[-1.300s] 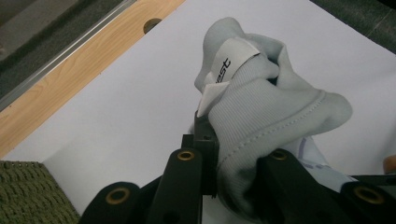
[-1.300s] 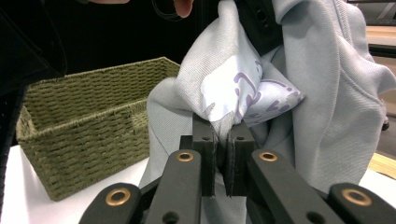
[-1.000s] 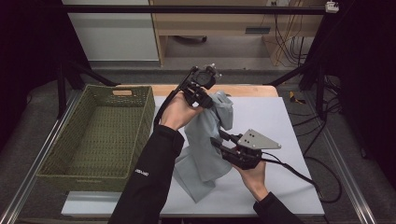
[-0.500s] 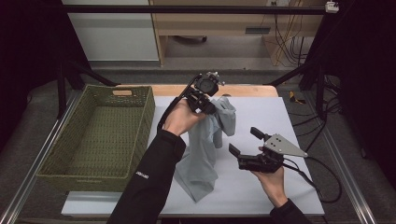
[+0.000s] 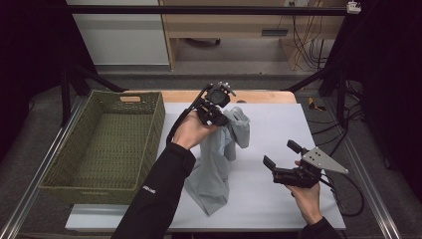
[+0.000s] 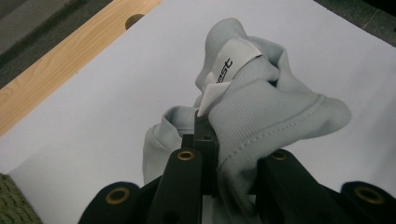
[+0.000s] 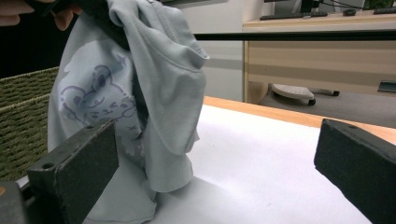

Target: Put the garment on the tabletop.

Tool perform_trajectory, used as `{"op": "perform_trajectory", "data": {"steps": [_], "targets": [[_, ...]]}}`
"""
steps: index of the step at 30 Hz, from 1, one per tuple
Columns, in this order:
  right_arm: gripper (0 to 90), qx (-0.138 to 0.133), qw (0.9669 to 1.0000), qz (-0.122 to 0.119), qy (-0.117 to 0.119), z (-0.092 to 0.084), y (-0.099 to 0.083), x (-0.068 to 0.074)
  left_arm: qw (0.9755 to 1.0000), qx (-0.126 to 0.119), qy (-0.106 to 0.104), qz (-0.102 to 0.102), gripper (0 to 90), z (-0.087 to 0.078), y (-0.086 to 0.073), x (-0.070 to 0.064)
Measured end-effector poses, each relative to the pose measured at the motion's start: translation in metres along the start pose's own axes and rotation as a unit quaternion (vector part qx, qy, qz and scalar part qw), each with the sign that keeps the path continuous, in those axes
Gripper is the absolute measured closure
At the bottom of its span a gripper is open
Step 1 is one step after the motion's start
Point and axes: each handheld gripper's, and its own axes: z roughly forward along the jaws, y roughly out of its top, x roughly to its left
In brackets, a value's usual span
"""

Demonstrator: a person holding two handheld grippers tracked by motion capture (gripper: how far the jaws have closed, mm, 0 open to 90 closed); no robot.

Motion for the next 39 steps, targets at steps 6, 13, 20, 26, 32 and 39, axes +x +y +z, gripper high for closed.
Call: {"op": "perform_trajectory", "data": {"steps": [6, 13, 20, 26, 32, 39], "targets": [[0.4, 0.006, 1.0, -0.003, -0.003, -0.002, -0.008, -0.005, 1.0, 0.002, -0.007, 0.005, 81.5, 0.011, -0.012, -0.001], [0.3, 0.015, 0.9997, -0.015, -0.011, -0.005, -0.017, -0.008, 0.9999, 0.007, -0.013, 0.005, 81.4, 0.027, -0.027, -0.004], [0.3, 0.015, 0.9998, -0.007, -0.01, -0.007, -0.021, -0.011, 0.9995, 0.024, -0.021, 0.009, 81.2, 0.048, -0.041, -0.006], [0.3, 0.02, 0.9997, -0.005, -0.011, -0.006, -0.023, -0.01, 0.9986, 0.041, -0.032, 0.013, 80.8, 0.063, -0.055, -0.009], [0.3, 0.021, 0.9997, -0.008, -0.011, -0.005, -0.024, -0.009, 0.9993, 0.021, -0.027, 0.013, 55.5, 0.055, -0.058, -0.006], [0.3, 0.023, 0.9996, -0.008, -0.012, -0.004, -0.025, -0.009, 0.9973, -0.067, -0.019, -0.023, 25.8, 0.022, -0.069, -0.001]]}}
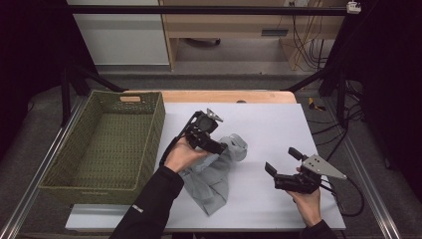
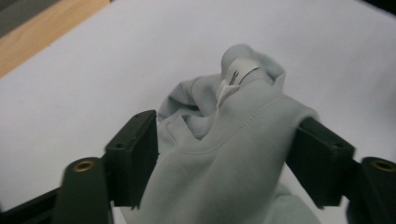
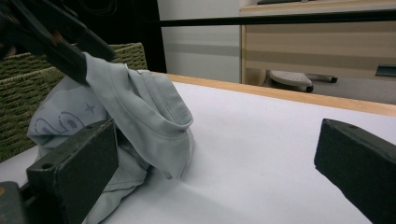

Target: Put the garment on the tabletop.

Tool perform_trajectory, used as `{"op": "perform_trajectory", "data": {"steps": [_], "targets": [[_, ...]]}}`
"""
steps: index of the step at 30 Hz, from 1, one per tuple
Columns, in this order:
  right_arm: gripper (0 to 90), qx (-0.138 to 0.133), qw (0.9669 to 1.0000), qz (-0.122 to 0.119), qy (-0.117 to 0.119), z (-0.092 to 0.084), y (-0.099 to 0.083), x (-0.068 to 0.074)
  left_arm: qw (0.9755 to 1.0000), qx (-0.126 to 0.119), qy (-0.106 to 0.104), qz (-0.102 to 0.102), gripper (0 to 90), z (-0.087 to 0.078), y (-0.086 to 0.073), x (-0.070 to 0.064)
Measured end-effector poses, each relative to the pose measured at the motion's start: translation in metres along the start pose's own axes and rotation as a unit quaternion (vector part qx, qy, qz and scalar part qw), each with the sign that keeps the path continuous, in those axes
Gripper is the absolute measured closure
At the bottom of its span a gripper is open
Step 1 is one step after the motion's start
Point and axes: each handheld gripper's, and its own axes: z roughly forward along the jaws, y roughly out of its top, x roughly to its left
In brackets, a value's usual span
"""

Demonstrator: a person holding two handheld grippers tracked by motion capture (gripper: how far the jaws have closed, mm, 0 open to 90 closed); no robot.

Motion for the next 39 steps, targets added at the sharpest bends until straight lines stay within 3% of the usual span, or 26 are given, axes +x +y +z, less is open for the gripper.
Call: {"op": "perform_trajectory", "data": {"steps": [2, 4, 7, 14, 18, 19, 23, 25, 27, 29, 36, 39], "targets": [[0.3, 0.0, 1.0, -0.001, 0.002, 0.0, 0.0, 0.0, 0.9996, -0.024, -0.008, -0.014, 21.9, -0.007, -0.005, 0.003], [0.3, 0.0, 1.0, 0.001, 0.001, 0.0, 0.0, 0.0, 0.999, -0.042, -0.006, -0.015, 18.6, -0.014, -0.012, 0.004], [0.1, 0.002, 1.0, 0.003, 0.0, 0.0, 0.0, 0.0, 0.9961, -0.084, -0.007, -0.028, 15.4, -0.022, -0.025, 0.005], [0.1, -0.001, 1.0, -0.002, 0.0, 0.0, 0.0, -0.001, 0.9853, -0.166, 0.008, -0.04, 11.6, -0.03, -0.062, 0.0], [0.1, 0.001, 1.0, 0.0, 0.001, -0.001, 0.0, 0.0, 0.9768, -0.205, -0.002, -0.062, 9.8, -0.032, -0.083, 0.002], [0.1, 0.002, 1.0, -0.002, 0.0, -0.001, 0.0, 0.0, 0.9733, -0.219, -0.006, -0.068, 9.8, -0.033, -0.09, 0.002], [0.1, 0.001, 1.0, -0.002, 0.001, 0.0, 0.0, 0.0, 0.9691, -0.235, -0.003, -0.075, 8.9, -0.031, -0.11, 0.002], [0.1, 0.002, 1.0, -0.003, 0.002, 0.0, -0.001, 0.0, 0.9671, -0.245, 0.009, -0.069, 7.9, -0.031, -0.118, 0.0], [0.1, 0.001, 1.0, -0.002, 0.003, 0.0, -0.001, 0.0, 0.9654, -0.252, 0.009, -0.066, 7.9, -0.03, -0.124, -0.001], [0.1, 0.0, 1.0, 0.003, 0.007, -0.001, -0.002, -0.001, 0.9621, -0.264, 0.007, -0.068, 7.9, -0.029, -0.13, -0.002], [0.1, 0.004, 1.0, 0.005, 0.003, -0.002, -0.004, -0.004, 0.9609, -0.27, 0.011, -0.061, 6.5, -0.028, -0.143, -0.002], [0.1, 0.009, 1.0, 0.005, 0.001, -0.001, -0.004, -0.002, 0.9619, -0.266, 0.011, -0.062, 6.5, -0.025, -0.146, -0.001]]}}
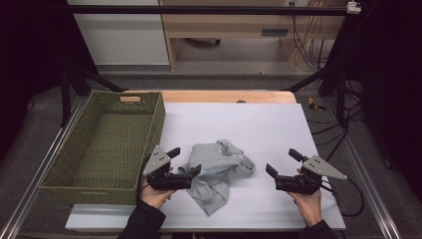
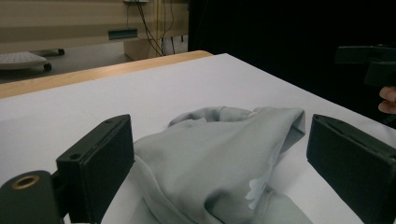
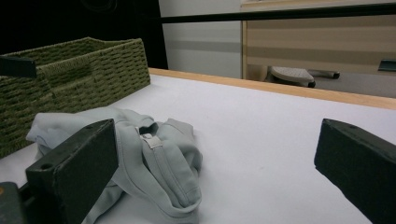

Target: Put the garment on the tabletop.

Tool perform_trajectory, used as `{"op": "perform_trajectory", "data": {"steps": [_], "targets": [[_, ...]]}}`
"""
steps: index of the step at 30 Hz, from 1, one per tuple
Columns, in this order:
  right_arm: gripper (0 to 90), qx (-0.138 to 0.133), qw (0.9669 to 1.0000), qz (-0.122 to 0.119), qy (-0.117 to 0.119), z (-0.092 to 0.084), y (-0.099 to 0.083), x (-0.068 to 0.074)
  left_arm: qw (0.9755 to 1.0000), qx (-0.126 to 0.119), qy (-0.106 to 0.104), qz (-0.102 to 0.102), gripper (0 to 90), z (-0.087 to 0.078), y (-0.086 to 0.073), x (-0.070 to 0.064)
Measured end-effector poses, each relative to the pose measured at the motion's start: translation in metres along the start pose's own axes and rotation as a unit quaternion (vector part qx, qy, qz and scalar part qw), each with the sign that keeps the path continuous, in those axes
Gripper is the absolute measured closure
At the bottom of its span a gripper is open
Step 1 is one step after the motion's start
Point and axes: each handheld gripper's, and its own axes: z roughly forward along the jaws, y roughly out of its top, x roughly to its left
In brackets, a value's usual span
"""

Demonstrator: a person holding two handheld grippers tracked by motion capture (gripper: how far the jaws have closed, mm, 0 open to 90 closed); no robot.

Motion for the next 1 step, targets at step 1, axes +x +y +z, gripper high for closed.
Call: {"op": "perform_trajectory", "data": {"steps": [1], "targets": [[0.1, 0.0, 1.0, 0.0, 0.001, 0.0004, -0.0002, 0.0002, 1.0, -0.002, 0.002, 0.001, 6.5, 0.0001, -0.0007, 0.0002]]}}
